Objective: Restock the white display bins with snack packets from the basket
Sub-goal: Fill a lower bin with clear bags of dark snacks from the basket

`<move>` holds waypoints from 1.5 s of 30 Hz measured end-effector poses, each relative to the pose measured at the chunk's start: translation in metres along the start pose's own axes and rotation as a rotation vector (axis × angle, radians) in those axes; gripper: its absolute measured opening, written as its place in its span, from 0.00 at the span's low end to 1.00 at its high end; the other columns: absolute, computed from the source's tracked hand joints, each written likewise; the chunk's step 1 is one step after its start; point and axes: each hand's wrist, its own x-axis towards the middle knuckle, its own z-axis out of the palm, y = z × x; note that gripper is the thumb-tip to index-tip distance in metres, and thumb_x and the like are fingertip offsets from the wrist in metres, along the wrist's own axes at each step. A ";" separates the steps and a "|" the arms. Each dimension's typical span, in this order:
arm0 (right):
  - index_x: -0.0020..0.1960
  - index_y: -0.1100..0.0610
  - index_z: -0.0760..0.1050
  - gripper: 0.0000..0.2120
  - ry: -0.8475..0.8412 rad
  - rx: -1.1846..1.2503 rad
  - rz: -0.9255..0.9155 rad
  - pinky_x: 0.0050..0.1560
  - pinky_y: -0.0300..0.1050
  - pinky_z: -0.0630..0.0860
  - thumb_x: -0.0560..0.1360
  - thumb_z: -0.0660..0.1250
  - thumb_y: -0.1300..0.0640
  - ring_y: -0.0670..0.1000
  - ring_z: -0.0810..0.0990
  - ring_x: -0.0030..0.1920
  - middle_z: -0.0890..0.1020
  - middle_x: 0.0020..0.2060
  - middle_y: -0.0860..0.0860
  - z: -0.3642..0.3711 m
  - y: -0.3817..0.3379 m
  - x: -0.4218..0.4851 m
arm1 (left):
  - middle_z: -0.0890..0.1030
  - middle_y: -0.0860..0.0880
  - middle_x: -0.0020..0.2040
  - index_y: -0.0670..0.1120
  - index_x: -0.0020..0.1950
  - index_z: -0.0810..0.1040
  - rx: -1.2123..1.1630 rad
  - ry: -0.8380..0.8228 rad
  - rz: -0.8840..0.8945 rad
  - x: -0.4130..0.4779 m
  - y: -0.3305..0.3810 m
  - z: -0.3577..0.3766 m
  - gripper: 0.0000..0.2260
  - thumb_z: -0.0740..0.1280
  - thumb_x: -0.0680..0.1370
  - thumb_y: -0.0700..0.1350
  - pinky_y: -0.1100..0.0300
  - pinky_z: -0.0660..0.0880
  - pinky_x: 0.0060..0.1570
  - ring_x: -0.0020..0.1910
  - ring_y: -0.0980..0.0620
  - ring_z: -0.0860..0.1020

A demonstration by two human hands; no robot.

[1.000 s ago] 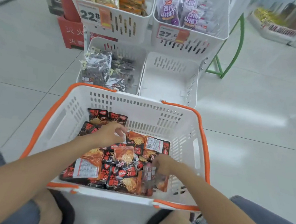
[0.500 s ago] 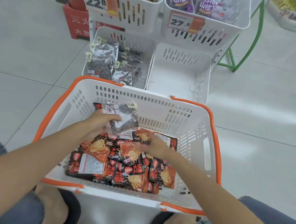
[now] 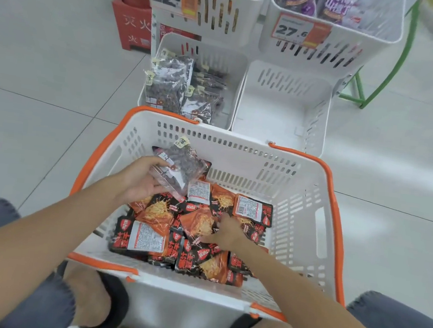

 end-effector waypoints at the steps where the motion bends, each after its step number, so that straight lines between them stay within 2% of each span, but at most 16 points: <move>1: 0.61 0.61 0.71 0.29 -0.005 0.055 -0.018 0.52 0.48 0.76 0.70 0.75 0.44 0.54 0.78 0.52 0.78 0.54 0.56 -0.003 -0.001 -0.002 | 0.83 0.40 0.55 0.46 0.68 0.70 -0.037 -0.007 -0.005 -0.002 0.001 0.004 0.17 0.63 0.79 0.38 0.49 0.82 0.47 0.56 0.41 0.82; 4: 0.68 0.63 0.69 0.27 -0.061 0.173 -0.060 0.59 0.47 0.72 0.74 0.73 0.54 0.56 0.75 0.62 0.75 0.61 0.56 -0.014 0.001 -0.007 | 0.76 0.37 0.65 0.44 0.70 0.66 -0.075 -0.029 -0.003 -0.001 0.004 0.001 0.20 0.64 0.80 0.37 0.52 0.83 0.42 0.55 0.41 0.82; 7: 0.50 0.59 0.74 0.07 0.051 0.404 -0.150 0.46 0.51 0.76 0.75 0.71 0.61 0.51 0.78 0.41 0.78 0.44 0.52 -0.042 0.001 -0.012 | 0.75 0.39 0.68 0.45 0.72 0.67 -0.005 0.008 0.016 -0.002 0.007 -0.003 0.22 0.66 0.79 0.38 0.48 0.80 0.51 0.59 0.43 0.80; 9: 0.56 0.57 0.76 0.10 0.215 0.608 -0.176 0.48 0.51 0.81 0.75 0.70 0.62 0.51 0.82 0.45 0.82 0.47 0.51 -0.075 -0.005 -0.016 | 0.78 0.41 0.65 0.47 0.73 0.66 0.053 0.049 0.043 -0.003 0.008 -0.006 0.23 0.66 0.79 0.37 0.49 0.80 0.52 0.57 0.45 0.82; 12: 0.59 0.56 0.77 0.12 0.136 0.863 -0.335 0.50 0.53 0.82 0.77 0.67 0.65 0.55 0.84 0.52 0.83 0.55 0.55 -0.124 -0.023 -0.027 | 0.81 0.40 0.60 0.43 0.73 0.66 -0.020 -0.017 0.040 -0.006 0.008 -0.002 0.23 0.64 0.79 0.33 0.49 0.82 0.48 0.54 0.43 0.83; 17: 0.48 0.53 0.81 0.07 0.130 0.212 -0.604 0.56 0.48 0.75 0.73 0.72 0.63 0.48 0.80 0.48 0.83 0.45 0.45 -0.153 -0.055 -0.040 | 0.77 0.36 0.63 0.45 0.65 0.70 -0.147 -0.248 -0.023 -0.021 0.014 0.019 0.25 0.71 0.69 0.36 0.36 0.79 0.49 0.60 0.33 0.78; 21: 0.52 0.54 0.77 0.12 0.344 0.325 -0.595 0.53 0.43 0.76 0.71 0.76 0.56 0.49 0.79 0.50 0.81 0.49 0.50 -0.142 -0.069 -0.034 | 0.82 0.39 0.53 0.44 0.67 0.71 0.103 -0.180 -0.010 -0.017 0.010 0.027 0.23 0.71 0.73 0.38 0.41 0.81 0.48 0.45 0.45 0.85; 24: 0.60 0.55 0.74 0.16 0.427 0.479 -0.469 0.52 0.41 0.78 0.75 0.71 0.53 0.48 0.78 0.51 0.79 0.54 0.48 -0.120 -0.055 -0.010 | 0.84 0.42 0.47 0.48 0.61 0.70 0.072 0.025 0.098 -0.009 0.011 0.018 0.19 0.67 0.76 0.32 0.50 0.83 0.43 0.38 0.50 0.84; 27: 0.71 0.55 0.68 0.26 0.179 0.166 -0.353 0.61 0.49 0.74 0.75 0.70 0.54 0.53 0.75 0.62 0.75 0.66 0.53 -0.079 -0.034 0.024 | 0.82 0.43 0.49 0.43 0.64 0.72 0.062 0.127 0.147 0.001 0.016 -0.005 0.17 0.68 0.77 0.34 0.48 0.79 0.54 0.40 0.50 0.82; 29: 0.76 0.54 0.61 0.33 0.061 0.114 -0.290 0.66 0.49 0.70 0.76 0.69 0.48 0.56 0.71 0.68 0.70 0.71 0.54 -0.050 -0.030 0.043 | 0.83 0.44 0.47 0.42 0.64 0.74 0.067 0.137 0.122 0.003 0.015 -0.014 0.15 0.67 0.78 0.36 0.49 0.81 0.49 0.39 0.51 0.83; 32: 0.78 0.58 0.49 0.48 0.028 0.168 -0.088 0.64 0.49 0.70 0.72 0.70 0.38 0.59 0.71 0.68 0.70 0.71 0.58 -0.022 -0.039 0.065 | 0.83 0.44 0.48 0.43 0.60 0.75 0.037 0.149 0.110 0.000 0.013 -0.015 0.09 0.65 0.79 0.36 0.53 0.83 0.38 0.37 0.51 0.84; 35: 0.79 0.56 0.46 0.58 0.061 -0.008 -0.109 0.73 0.61 0.60 0.63 0.75 0.33 0.61 0.57 0.76 0.57 0.77 0.57 -0.004 -0.044 0.075 | 0.83 0.43 0.53 0.42 0.67 0.72 0.026 0.164 0.121 0.006 0.011 -0.018 0.16 0.65 0.80 0.37 0.52 0.82 0.46 0.44 0.49 0.84; 37: 0.79 0.49 0.42 0.58 0.004 0.004 -0.211 0.75 0.65 0.51 0.63 0.76 0.35 0.61 0.46 0.78 0.46 0.79 0.55 0.000 -0.047 0.069 | 0.81 0.41 0.60 0.44 0.74 0.66 -0.004 0.171 0.124 0.011 0.010 -0.020 0.24 0.66 0.79 0.38 0.48 0.80 0.52 0.53 0.46 0.83; 40: 0.79 0.43 0.40 0.54 -0.125 -0.087 -0.338 0.74 0.64 0.46 0.68 0.75 0.41 0.62 0.37 0.77 0.37 0.78 0.52 -0.001 -0.051 0.053 | 0.79 0.40 0.63 0.48 0.77 0.61 -0.038 0.172 0.123 0.011 0.009 -0.019 0.29 0.67 0.78 0.38 0.46 0.82 0.48 0.54 0.44 0.83; 43: 0.79 0.46 0.43 0.49 -0.140 -0.134 -0.445 0.75 0.60 0.45 0.72 0.73 0.45 0.59 0.40 0.78 0.41 0.79 0.51 0.000 -0.044 0.048 | 0.78 0.40 0.65 0.48 0.76 0.62 -0.017 0.158 0.094 0.007 0.005 -0.017 0.28 0.68 0.77 0.40 0.44 0.82 0.46 0.54 0.43 0.83; 45: 0.79 0.50 0.48 0.44 -0.053 -0.241 -0.513 0.76 0.57 0.48 0.74 0.71 0.45 0.57 0.52 0.78 0.54 0.79 0.54 0.003 -0.041 0.043 | 0.80 0.41 0.59 0.46 0.70 0.67 0.018 0.157 0.086 0.002 0.005 -0.012 0.22 0.67 0.78 0.38 0.49 0.82 0.43 0.49 0.47 0.83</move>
